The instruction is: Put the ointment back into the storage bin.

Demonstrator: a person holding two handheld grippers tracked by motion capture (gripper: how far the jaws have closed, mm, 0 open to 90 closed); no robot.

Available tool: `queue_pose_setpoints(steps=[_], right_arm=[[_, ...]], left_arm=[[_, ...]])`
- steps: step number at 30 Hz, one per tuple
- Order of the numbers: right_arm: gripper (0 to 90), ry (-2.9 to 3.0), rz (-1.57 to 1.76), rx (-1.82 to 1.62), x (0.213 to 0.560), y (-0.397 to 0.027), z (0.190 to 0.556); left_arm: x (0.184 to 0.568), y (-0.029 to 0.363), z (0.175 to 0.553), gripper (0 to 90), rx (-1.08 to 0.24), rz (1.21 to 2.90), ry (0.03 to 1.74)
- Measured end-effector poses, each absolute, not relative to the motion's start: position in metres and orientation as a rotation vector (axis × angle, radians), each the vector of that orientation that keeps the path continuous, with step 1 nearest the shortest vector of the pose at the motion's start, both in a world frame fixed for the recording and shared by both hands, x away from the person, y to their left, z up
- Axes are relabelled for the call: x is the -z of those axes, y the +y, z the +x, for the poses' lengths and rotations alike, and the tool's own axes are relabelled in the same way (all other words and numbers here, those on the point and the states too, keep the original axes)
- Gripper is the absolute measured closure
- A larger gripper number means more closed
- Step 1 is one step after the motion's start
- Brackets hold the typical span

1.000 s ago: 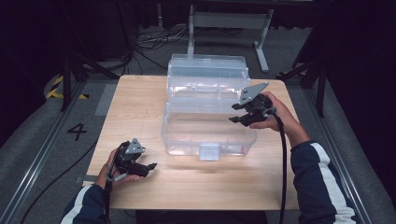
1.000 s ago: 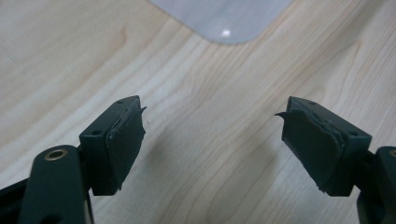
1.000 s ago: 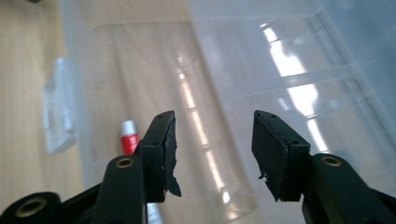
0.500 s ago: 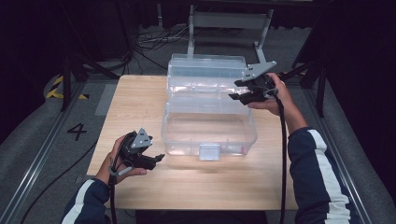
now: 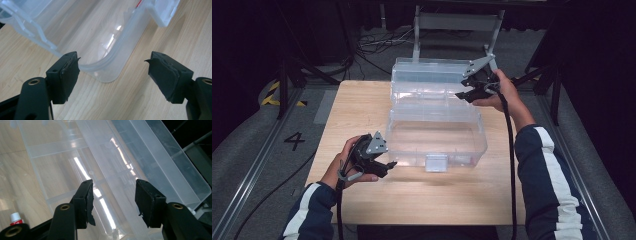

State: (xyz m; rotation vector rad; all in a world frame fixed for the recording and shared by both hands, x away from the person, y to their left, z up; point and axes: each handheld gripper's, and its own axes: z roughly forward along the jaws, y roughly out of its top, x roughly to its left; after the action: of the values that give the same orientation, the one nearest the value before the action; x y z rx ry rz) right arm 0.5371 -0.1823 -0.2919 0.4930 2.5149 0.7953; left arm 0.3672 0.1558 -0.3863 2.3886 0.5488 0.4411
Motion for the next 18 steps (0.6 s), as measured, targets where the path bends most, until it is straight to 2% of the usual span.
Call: queue_pose_setpoints(steps=[11,14,18], right_arm=[[54.0,2.572,0.501,-0.719,0.304,-0.174,0.554],[55.8,2.581,0.503,-0.679,0.307,-0.171,0.556],[58.6,2.588,0.488,-0.616,0.311,-0.166,0.559]], left_arm=[[0.392,0.127,0.380,34.3,-0.431,2.529,0.470],[0.393,0.120,0.386,38.1,-0.410,2.570,0.445],[0.395,0.113,0.395,47.5,-0.352,2.607,0.433]])
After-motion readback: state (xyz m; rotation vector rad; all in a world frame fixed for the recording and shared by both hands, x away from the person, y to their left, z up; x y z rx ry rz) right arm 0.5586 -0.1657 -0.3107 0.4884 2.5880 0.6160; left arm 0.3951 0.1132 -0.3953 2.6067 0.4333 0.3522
